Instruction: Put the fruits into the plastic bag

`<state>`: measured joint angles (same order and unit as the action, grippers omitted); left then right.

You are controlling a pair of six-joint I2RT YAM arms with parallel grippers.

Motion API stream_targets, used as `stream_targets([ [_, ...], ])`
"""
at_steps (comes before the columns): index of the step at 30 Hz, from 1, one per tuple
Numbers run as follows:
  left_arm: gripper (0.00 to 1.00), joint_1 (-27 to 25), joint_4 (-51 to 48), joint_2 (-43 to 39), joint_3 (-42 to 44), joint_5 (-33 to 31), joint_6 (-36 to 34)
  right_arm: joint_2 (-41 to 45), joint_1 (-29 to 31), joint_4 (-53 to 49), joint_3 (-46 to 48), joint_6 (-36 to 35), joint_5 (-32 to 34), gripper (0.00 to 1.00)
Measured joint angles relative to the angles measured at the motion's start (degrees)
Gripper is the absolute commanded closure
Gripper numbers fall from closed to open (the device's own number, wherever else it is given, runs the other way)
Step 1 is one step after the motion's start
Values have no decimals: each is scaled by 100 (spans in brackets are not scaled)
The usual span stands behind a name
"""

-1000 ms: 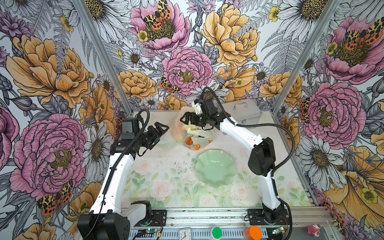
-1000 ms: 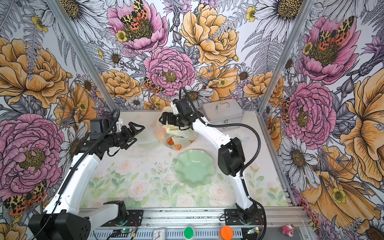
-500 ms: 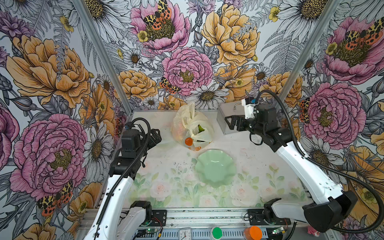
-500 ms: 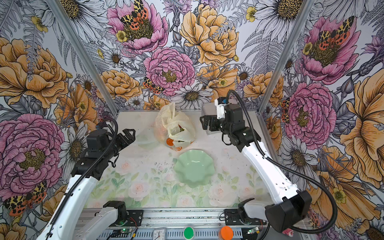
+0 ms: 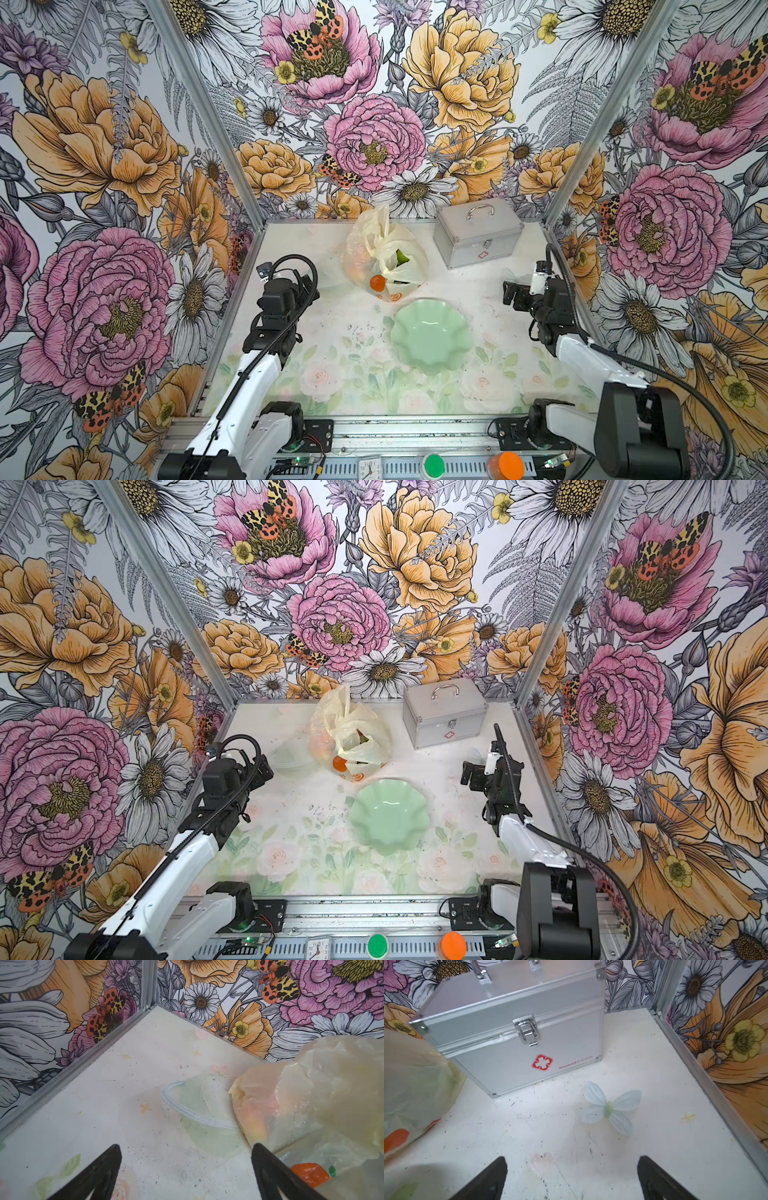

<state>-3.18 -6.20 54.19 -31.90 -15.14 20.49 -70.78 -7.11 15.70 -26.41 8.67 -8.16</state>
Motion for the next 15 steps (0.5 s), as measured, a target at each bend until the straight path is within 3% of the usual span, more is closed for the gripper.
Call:
stream_targets([
  [5,1,212,1123,544,378,-35,-431,-837,0,1353,205,-7,26,0],
  [15,1,450,3338,1869,975,136,-1113,-1657,4,3595,876,-46,87,1],
])
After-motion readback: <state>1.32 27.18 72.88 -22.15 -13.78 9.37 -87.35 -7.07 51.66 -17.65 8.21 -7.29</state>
